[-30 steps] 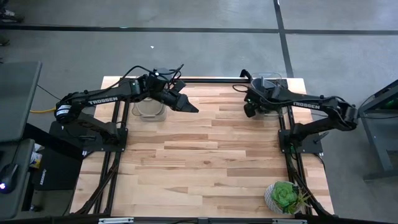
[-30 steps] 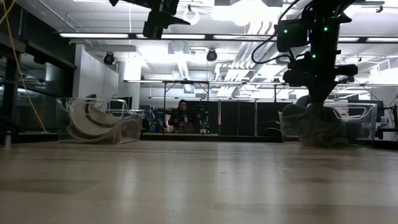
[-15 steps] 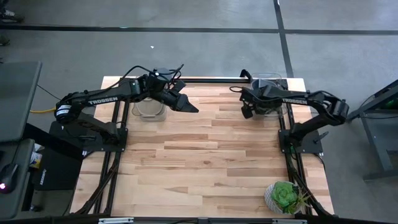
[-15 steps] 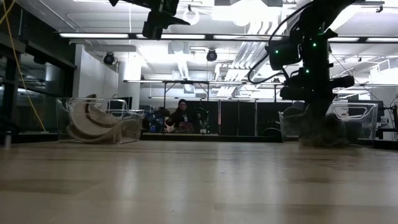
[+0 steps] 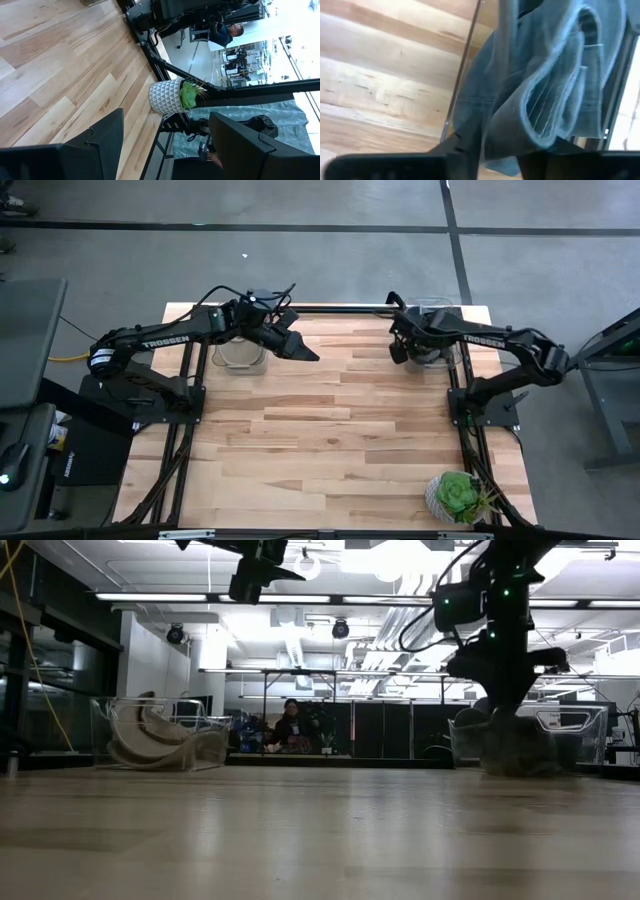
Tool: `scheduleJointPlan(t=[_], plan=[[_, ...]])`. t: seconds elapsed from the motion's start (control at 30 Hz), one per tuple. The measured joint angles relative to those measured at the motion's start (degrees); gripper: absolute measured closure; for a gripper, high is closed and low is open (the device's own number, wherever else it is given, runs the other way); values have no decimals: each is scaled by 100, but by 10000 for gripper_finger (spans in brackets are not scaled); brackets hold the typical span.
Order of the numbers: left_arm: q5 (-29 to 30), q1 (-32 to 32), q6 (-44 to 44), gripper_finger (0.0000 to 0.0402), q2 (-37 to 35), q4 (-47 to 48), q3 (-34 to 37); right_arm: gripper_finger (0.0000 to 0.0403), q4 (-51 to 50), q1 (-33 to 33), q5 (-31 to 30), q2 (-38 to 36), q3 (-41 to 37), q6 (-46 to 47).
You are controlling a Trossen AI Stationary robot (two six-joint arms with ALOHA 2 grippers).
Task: Pick & Place hat
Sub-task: Put the blue cap into the right transparent bin
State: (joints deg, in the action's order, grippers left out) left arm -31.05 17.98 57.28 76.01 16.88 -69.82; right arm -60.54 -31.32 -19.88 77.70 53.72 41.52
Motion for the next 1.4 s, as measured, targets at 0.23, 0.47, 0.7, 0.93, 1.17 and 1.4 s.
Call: scheduleJointPlan(t=[0.23, 0.47, 0.7, 0.93, 1.17, 1.4], plan=[[0, 2, 1, 150, 0, 1, 0, 204, -359, -254, 161, -38, 256, 28], [0, 1, 2, 150, 0, 0, 0, 169, -411, -429, -65, -41, 887, -60], [0, 2, 2, 150, 0, 0, 0, 234, 5, -510, -144, -46, 1456, -434], [0, 0, 2, 150, 0, 0, 0, 390, 364, -593, 305, -38, 1441, -792], [0, 2, 4, 150, 0, -3, 0, 399, 559, -790, 736, 167, 1119, -745], [-1, 2, 4, 150, 0, -2, 0, 402, 840, -947, 604, 368, 928, -726]])
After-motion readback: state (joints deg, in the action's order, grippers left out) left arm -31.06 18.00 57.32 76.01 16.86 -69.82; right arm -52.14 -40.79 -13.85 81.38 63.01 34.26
